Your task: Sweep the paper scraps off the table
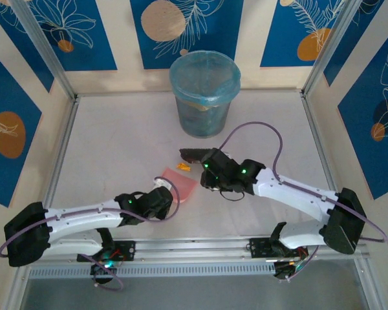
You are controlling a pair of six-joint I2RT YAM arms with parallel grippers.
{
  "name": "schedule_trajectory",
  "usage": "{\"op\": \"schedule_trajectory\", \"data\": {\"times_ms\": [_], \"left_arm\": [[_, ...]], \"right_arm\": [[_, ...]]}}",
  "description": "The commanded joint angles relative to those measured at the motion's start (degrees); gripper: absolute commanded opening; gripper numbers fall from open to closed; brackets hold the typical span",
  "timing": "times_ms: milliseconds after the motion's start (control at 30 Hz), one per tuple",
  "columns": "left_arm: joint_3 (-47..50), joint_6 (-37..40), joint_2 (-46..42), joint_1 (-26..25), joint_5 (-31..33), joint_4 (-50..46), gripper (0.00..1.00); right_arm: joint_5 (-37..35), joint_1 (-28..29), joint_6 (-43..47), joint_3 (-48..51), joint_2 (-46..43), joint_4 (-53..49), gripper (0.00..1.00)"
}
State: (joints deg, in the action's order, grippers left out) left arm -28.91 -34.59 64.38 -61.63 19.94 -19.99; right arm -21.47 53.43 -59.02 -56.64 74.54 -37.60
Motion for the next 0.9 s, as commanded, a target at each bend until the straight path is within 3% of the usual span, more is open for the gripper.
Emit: {"op": "schedule_trajectory", "data": {"times_ms": [0, 300, 433, 600, 867], "left_arm": [[0.3, -1.1, 1.0, 1.1, -0.8, -3.6, 0.0], [0.5, -1.5, 1.4, 3.1, -0.8, -4.2, 0.0], [0.3, -1.3, 1.5, 3.1, -0.3, -4.4, 0.0], [0.3, -0.9, 1.1, 3.1, -0.2, -4.2, 0.0], [0.9, -0.4, 0.1, 3.1, -0.8, -3.2, 0.0]], "right_arm": [[2.4, 0.3, 1.8, -3.2, 2.8, 1.4, 0.0], [4.7, 7.7, 1.9, -5.7, 4.7, -3.0, 0.0], [5.3, 11.8, -0.6, -4.8, 1.9, -4.2, 0.0], [10.1, 13.2, -5.0, 2.0, -5.8, 3.2, 0.0], [-1.8, 13.4, -8.0, 2.7, -13.8, -6.0, 0.0]]}}
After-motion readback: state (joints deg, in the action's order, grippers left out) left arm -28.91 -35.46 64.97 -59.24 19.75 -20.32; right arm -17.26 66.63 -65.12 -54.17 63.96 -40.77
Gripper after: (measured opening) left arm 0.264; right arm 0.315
